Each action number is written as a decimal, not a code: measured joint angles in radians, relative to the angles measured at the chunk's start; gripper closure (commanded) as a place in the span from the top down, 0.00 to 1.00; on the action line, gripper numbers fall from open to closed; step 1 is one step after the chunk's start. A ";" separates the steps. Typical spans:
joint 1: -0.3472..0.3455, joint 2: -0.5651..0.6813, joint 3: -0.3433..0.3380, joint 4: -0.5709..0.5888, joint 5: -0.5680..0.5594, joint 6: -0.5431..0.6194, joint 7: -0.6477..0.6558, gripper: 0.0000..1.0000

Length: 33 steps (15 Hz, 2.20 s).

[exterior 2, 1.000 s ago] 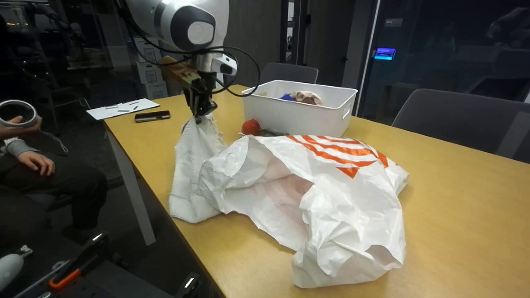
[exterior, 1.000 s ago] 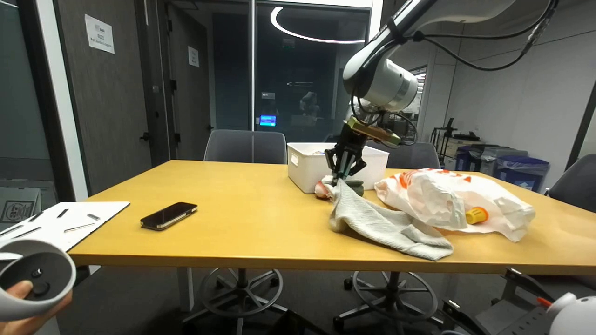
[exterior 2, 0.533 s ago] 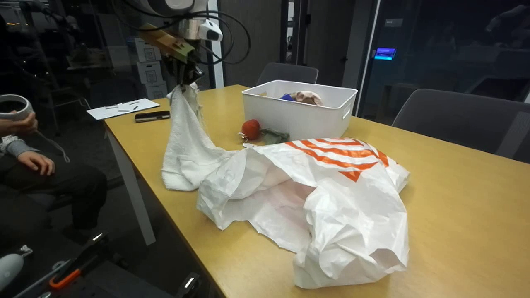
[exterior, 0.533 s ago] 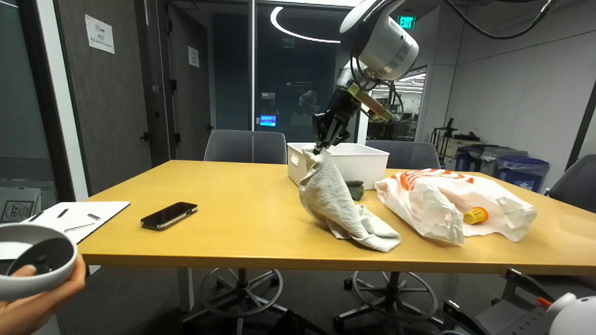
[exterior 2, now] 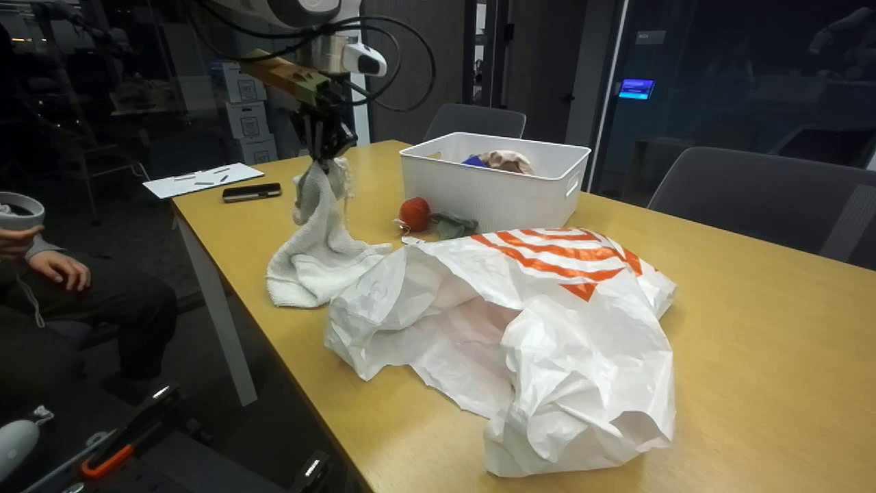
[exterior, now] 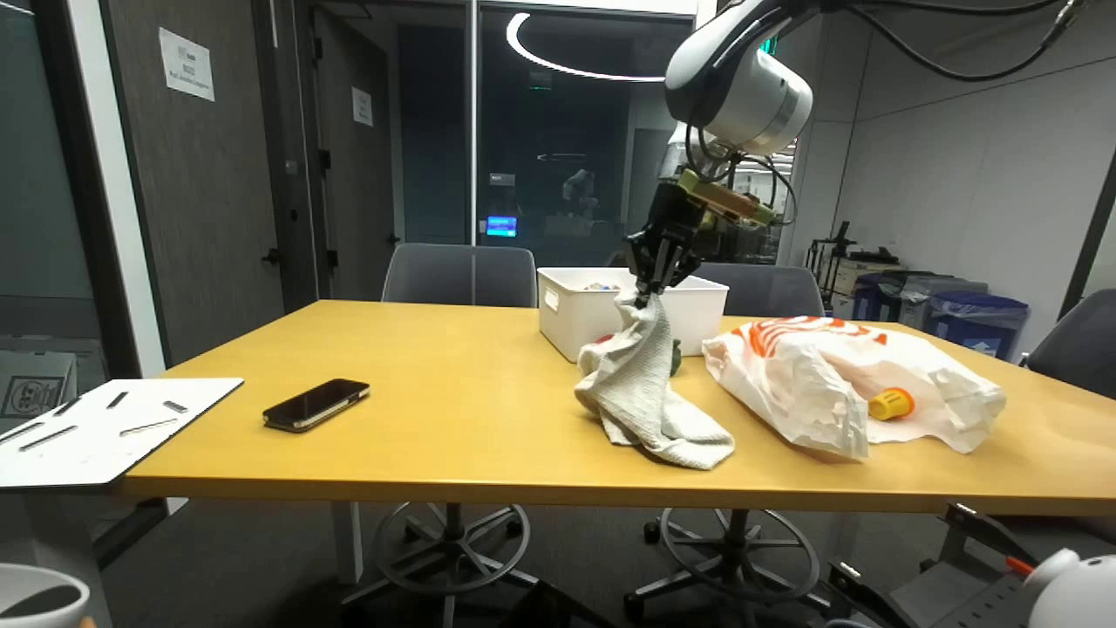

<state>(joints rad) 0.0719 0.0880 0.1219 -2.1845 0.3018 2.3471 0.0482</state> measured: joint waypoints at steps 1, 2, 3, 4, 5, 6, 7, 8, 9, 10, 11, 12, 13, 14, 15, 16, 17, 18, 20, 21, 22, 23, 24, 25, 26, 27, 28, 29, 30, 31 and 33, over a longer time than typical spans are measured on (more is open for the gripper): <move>0.000 0.001 -0.006 -0.011 -0.011 -0.037 0.025 0.05; 0.000 0.002 -0.010 -0.021 -0.013 -0.074 0.041 0.04; 0.000 0.005 -0.012 -0.031 -0.013 -0.106 0.047 0.04; 0.000 0.010 -0.012 -0.041 -0.013 -0.129 0.048 0.04; 0.000 0.018 -0.012 -0.050 -0.013 -0.140 0.048 0.04; 0.000 0.029 -0.012 -0.057 -0.013 -0.142 0.048 0.04; 0.000 0.044 -0.012 -0.062 -0.012 -0.142 0.045 0.04; 0.000 0.063 -0.012 -0.063 -0.011 -0.139 0.043 0.04; 0.000 0.086 -0.014 -0.062 -0.010 -0.131 0.040 0.04; -0.001 0.111 -0.016 -0.061 -0.010 -0.117 0.040 0.04; -0.001 0.137 -0.020 -0.059 -0.010 -0.101 0.040 0.04; -0.003 0.164 -0.023 -0.055 -0.010 -0.083 0.040 0.04; -0.005 0.191 -0.026 -0.048 -0.009 -0.070 0.039 0.06; -0.008 0.217 -0.028 -0.040 -0.009 -0.060 0.040 0.31; -0.011 0.239 -0.030 -0.031 -0.009 -0.053 0.040 0.32; -0.013 0.258 -0.032 -0.022 -0.009 -0.047 0.040 0.34; -0.014 0.271 -0.034 -0.014 -0.010 -0.046 0.043 0.40; -0.014 0.277 -0.035 -0.008 -0.013 -0.049 0.047 0.49; -0.013 0.270 -0.035 -0.002 -0.019 -0.066 0.062 0.63; -0.011 0.259 -0.036 -0.001 -0.031 -0.076 0.077 0.72; -0.006 0.242 -0.039 -0.001 -0.057 -0.092 0.100 0.79; 0.000 0.220 -0.043 -0.001 -0.086 -0.116 0.127 0.86; 0.004 0.198 -0.045 -0.002 -0.110 -0.140 0.147 0.94; 0.006 0.177 -0.045 -0.002 -0.127 -0.160 0.160 0.99; 0.007 0.158 -0.043 -0.003 -0.129 -0.165 0.157 1.00; 0.007 0.140 -0.039 -0.004 -0.129 -0.159 0.136 1.00; 0.008 0.126 -0.033 -0.006 -0.129 -0.140 0.105 1.00; 0.009 0.117 -0.026 -0.009 -0.129 -0.109 0.074 1.00; 0.012 0.115 -0.020 -0.012 -0.129 -0.071 0.044 1.00; 0.017 0.117 -0.013 -0.017 -0.129 -0.031 0.018 1.00; 0.024 0.127 0.006 -0.031 -0.124 0.049 -0.033 1.00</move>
<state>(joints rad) 0.0961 0.2147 0.1281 -2.2160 0.1773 2.3957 0.0148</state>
